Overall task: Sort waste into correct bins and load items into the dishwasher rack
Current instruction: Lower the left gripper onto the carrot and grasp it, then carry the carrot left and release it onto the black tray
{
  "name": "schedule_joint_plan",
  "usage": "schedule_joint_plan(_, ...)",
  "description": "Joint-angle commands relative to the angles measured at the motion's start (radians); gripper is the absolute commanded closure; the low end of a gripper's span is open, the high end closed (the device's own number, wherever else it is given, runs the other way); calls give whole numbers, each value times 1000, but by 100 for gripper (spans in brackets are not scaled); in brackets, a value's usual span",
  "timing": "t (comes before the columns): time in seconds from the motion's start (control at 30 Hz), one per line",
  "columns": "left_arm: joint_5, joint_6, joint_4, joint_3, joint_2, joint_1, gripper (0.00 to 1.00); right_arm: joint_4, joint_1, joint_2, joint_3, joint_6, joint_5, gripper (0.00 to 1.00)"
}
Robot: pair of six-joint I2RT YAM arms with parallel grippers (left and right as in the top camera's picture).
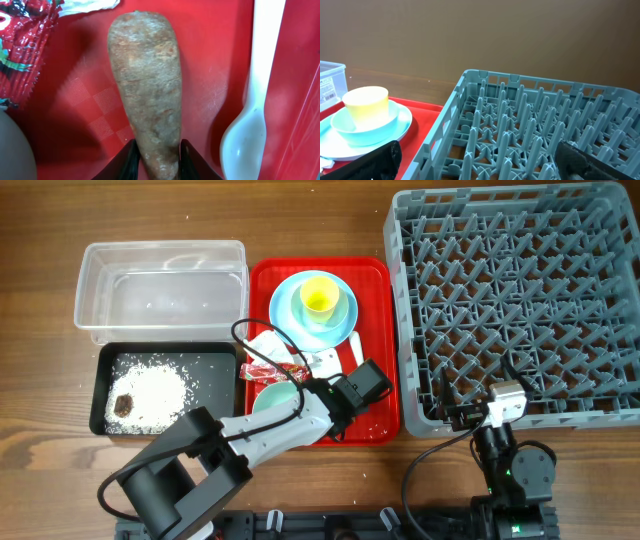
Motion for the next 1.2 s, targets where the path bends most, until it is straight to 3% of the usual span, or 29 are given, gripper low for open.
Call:
schedule_joint_plan(0.0, -1, 8, 7, -11, 14, -4, 74, 3, -3, -11, -1, -9, -13, 0)
schedule_joint_plan(0.3, 2, 13, 18, -7, -21, -3, 90, 3, -3, -11, -1, -9, -13, 0)
schedule_joint_plan(0.57, -6, 66, 51, -3, -244, -3, 92, 3, -3, -11, -1, -9, -13, 0)
schedule_joint_plan(0.7, -152, 67, -15, -3, -413, 15, 95, 3, -3, -11, -1, -9, -13, 0)
schedule_joint_plan(0.9, -270, 117, -246, -3, -534, 168, 96, 3, -3, -11, -1, -9, -13, 0)
schedule_joint_plan(1.17, -269, 114, -430, -6, -518, 489, 96, 3, -3, -11, -1, -9, -13, 0)
